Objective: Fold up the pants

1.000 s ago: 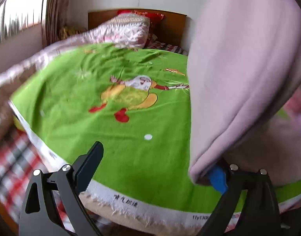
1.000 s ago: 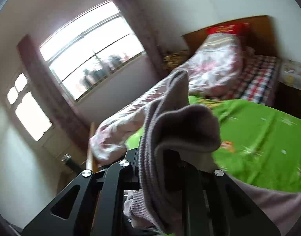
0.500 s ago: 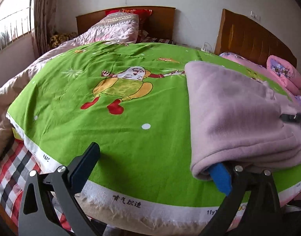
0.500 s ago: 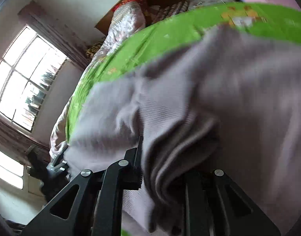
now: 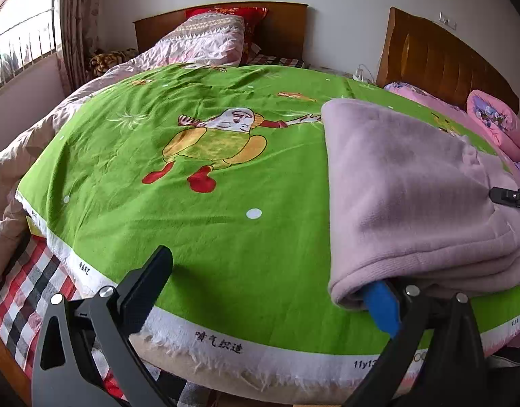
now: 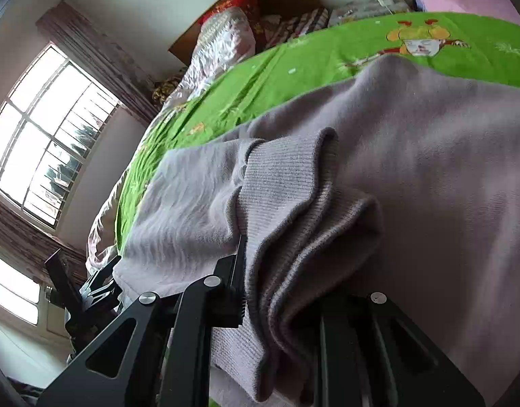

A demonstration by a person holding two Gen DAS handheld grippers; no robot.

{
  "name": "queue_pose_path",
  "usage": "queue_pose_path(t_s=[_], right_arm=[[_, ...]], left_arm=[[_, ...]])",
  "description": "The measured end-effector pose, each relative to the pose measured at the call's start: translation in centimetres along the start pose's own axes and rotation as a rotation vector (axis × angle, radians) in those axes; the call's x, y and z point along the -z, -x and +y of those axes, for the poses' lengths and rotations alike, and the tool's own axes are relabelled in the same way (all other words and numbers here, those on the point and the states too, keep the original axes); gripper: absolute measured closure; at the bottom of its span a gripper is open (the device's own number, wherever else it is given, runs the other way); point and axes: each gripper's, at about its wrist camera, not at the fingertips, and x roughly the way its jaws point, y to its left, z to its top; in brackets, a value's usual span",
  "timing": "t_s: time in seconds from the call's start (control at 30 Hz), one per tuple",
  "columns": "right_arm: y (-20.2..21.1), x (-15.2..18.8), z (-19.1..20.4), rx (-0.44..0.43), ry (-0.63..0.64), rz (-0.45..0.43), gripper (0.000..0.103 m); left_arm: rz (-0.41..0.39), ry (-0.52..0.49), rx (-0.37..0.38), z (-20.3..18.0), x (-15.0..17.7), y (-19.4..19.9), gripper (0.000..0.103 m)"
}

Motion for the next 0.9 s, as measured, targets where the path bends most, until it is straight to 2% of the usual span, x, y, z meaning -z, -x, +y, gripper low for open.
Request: queue_pose_path(t_s=[0.13, 0.23, 0.27, 0.3, 0.37, 0.43, 0.47, 0.5, 0.57, 0.63, 0.67, 0.7, 0.77, 0.83, 0.9], right_arm=[[-0.5, -0.1, -0.5, 0.01, -0.003, 0.028, 0.085], [-0.5, -0.2, -0.9, -0.026, -0.029, 0.043, 0.075], [-0.3, -0.2, -1.0, -0.035, -0.02, 0.055, 0.062], [0.2, -0.3, -0.9, -0.04, -0.007, 0.066, 0.042], [1.9, -0.2, -0.9, 0.016, 0.031, 0.045, 0.025], [4.2, 0.1, -0.4, 0.147, 0.13, -0.026, 0.026], [5.4, 0.2, 0.1, 0.201, 0.181, -0.072, 0.033], [6.1, 0.1, 0.4, 0.201, 0.203, -0.096, 0.039], [6.5, -0.2, 1.6, 0.16, 0.24, -0.13, 0.042], [5.4, -0.6, 3.9, 0.13, 0.311, -0.143, 0.043], [4.4, -0.6, 5.0, 0.136, 0.349, -0.13, 0.043], [3.1, -0.3, 6.5, 0.147, 0.403, -0.112, 0.043], [1.2, 0.3, 8.6, 0.157, 0.483, -0.064, 0.043], [-0.6, 1.9, 8.8, 0.209, 0.543, 0.029, 0.043], [-1.6, 3.7, 7.8, 0.253, 0.593, 0.071, 0.043]], left_arm=[[0.002, 0.0, 0.008, 0.0, -0.1, 0.0, 0.001], [0.014, -0.029, 0.007, -0.2, -0.1, 0.5, 0.002], [0.015, -0.05, 0.003, -0.4, 0.0, 0.9, 0.002], [0.018, -0.103, 0.001, -0.6, 0.1, 1.8, 0.002], [0.027, -0.248, -0.01, -1.2, 0.7, 3.9, 0.002], [0.016, -0.324, -0.03, -1.3, 0.7, 5.9, 0.002], [-0.006, -0.323, -0.017, -1.1, 0.1, 7.1, 0.002], [-0.066, -0.292, 0.013, -1.0, -1.1, 8.8, 0.002], [-0.214, -0.161, 0.073, -0.9, -4.1, 11.0, 0.002], [-0.277, -0.066, 0.178, -1.8, -6.1, 10.5, 0.002], [-0.275, -0.047, 0.23, -2.8, -6.8, 9.4, 0.002], [-0.242, -0.053, 0.257, -4.4, -7.4, 7.6, 0.002], [-0.156, -0.116, 0.268, -7.3, -7.3, 4.1, 0.002], [-0.052, -0.166, 0.253, -8.8, -5.7, 0.8, 0.002], [0.04, -0.189, 0.214, -9.1, -3.6, -2.0, 0.001]])
